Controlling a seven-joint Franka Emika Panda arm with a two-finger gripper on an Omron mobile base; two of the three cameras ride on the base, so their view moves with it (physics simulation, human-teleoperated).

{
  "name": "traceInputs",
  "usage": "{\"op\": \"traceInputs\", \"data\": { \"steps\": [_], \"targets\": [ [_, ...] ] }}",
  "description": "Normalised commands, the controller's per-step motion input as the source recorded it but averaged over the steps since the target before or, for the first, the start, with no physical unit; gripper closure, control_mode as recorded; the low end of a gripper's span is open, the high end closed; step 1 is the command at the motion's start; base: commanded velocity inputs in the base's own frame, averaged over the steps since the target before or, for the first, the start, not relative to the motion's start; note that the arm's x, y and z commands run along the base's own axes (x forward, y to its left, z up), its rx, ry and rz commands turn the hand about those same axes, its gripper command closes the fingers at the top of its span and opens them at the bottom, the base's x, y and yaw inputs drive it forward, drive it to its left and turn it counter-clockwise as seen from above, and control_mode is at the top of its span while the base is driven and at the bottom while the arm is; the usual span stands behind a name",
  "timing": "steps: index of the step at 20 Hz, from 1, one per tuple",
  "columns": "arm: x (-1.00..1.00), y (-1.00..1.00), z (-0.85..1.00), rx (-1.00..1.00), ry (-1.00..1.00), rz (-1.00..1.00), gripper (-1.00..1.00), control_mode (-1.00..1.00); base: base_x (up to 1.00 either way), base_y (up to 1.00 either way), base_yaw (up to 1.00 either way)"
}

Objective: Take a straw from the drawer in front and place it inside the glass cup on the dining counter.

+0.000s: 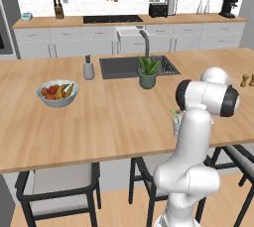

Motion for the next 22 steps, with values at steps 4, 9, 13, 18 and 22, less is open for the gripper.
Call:
{"op": "traceInputs", "data": {
  "steps": [4, 9, 13, 18, 22],
  "targets": [
    [-0.38, 0.0, 0.45, 0.01, 0.0, 0.0, -1.0, -1.0, 0.0, 0.0, 0.0],
    [-0.54, 0.03, 0.42, 0.0, 0.0, -0.01, -1.0, -1.0, 0.0, 0.0, 0.0],
    [-0.53, 0.19, 0.31, 0.0, 0.0, -0.02, -1.0, -1.0, 0.0, 0.0, 0.0],
    [-0.4, 0.17, 0.28, 0.0, 0.0, -0.03, -1.0, -1.0, 0.0, 0.0, 0.0],
    [-0.3, 0.05, 0.17, 0.0, 0.01, -0.02, -1.0, -1.0, 0.0, 0.0, 0.0]
  ]
}}
